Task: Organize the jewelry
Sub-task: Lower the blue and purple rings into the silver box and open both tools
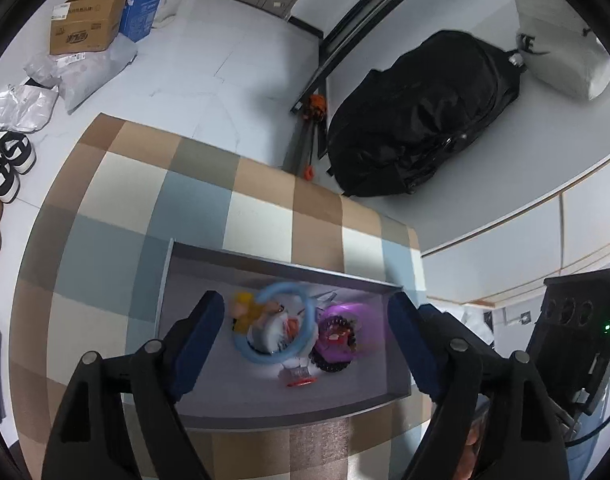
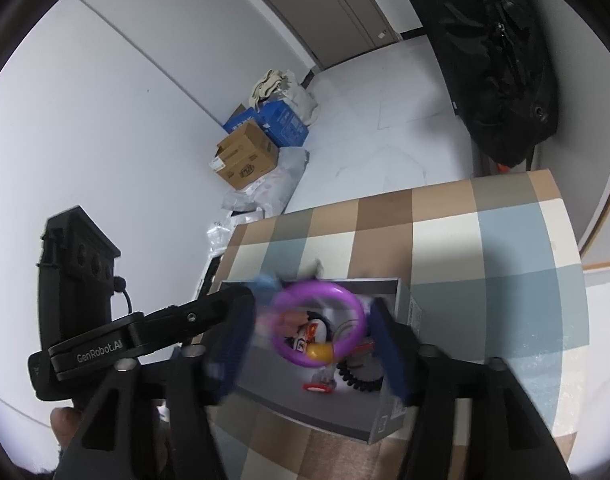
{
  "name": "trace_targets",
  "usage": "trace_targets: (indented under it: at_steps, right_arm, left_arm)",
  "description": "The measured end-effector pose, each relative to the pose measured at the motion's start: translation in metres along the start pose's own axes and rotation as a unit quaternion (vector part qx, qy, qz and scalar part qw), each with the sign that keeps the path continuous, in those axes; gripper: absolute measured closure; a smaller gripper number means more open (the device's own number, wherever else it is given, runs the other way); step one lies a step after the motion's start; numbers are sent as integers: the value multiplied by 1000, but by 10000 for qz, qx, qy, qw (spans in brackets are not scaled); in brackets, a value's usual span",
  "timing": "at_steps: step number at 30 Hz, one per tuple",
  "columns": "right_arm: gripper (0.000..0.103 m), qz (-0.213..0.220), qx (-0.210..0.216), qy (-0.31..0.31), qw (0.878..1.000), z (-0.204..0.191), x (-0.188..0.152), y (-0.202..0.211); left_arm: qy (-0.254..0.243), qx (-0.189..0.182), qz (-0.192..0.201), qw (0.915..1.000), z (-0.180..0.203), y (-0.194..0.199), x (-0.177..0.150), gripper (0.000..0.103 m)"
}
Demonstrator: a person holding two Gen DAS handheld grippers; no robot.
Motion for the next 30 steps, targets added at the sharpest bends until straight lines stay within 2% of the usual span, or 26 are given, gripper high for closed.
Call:
trace_targets:
  at_steps: [1, 7, 11, 24, 30]
  right_arm:
    - [22, 33, 2, -1, 10000, 0, 0, 2]
    - [17, 148, -78, 128, 9998, -2, 2, 9]
    - [12, 226, -199, 181, 9994, 1, 3, 12]
    - [4, 443, -225, 563, 9972, -6, -5, 30]
    - [3, 572, -242, 745, 9953, -7, -12, 39]
  left_arm:
    - [-37, 17, 16, 10000, 1, 2, 0, 22]
    - [-308, 249, 80, 9992, 4, 7, -1, 22]
    - [-604, 558, 109, 9966, 9, 8, -3, 22]
    - [-1059, 1072, 295, 9881, 15, 20, -12, 22]
    - [-1291, 1275, 539, 9819, 22, 31, -19, 22]
Point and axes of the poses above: each gripper's, at about its wrist camera, not at the fingertips, and y roughly against the way its jaws point, z to its right, x to its top, the point moved 7 cm from there along -y, roughly the way its jaws point, and after that the axes turned 8 degrees about -y, right-handed, at the moved point
